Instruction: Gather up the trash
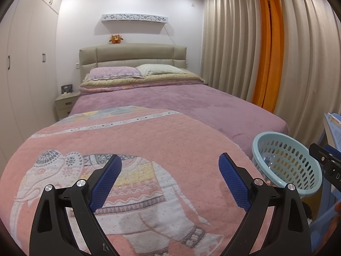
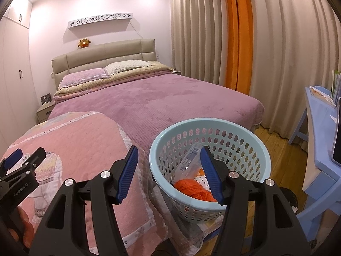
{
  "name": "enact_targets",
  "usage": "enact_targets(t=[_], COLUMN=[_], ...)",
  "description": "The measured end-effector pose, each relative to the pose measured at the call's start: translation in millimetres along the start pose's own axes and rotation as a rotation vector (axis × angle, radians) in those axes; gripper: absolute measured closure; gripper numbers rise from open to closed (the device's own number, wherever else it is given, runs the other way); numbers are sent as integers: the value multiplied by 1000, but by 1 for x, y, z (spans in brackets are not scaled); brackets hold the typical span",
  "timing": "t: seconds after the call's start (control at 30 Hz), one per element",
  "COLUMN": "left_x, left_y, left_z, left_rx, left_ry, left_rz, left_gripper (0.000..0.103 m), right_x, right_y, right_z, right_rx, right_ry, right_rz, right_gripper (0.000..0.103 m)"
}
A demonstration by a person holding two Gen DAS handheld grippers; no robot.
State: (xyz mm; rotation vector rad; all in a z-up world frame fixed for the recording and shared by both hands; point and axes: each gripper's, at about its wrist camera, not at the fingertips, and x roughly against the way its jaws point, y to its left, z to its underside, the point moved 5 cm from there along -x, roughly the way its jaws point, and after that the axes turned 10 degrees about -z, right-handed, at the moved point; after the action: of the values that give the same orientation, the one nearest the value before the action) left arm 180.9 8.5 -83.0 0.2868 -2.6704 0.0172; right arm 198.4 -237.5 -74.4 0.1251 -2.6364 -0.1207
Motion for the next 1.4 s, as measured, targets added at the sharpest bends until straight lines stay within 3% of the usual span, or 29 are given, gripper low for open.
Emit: enact_targets(t=[1.2,1.4], left_x=[10,21], left_y=[1,17], left_z=[-4,-11], left_rx=[-21,19], left_ry=[-40,-5], left_rz=[-13,26], left_gripper=[12,9], right_x=[1,4], right_y=[6,26], right_z=[1,-1], right_rx=[34,74], right_ry=[-1,-7], right_rz=[-13,-41], right_gripper=[46,46])
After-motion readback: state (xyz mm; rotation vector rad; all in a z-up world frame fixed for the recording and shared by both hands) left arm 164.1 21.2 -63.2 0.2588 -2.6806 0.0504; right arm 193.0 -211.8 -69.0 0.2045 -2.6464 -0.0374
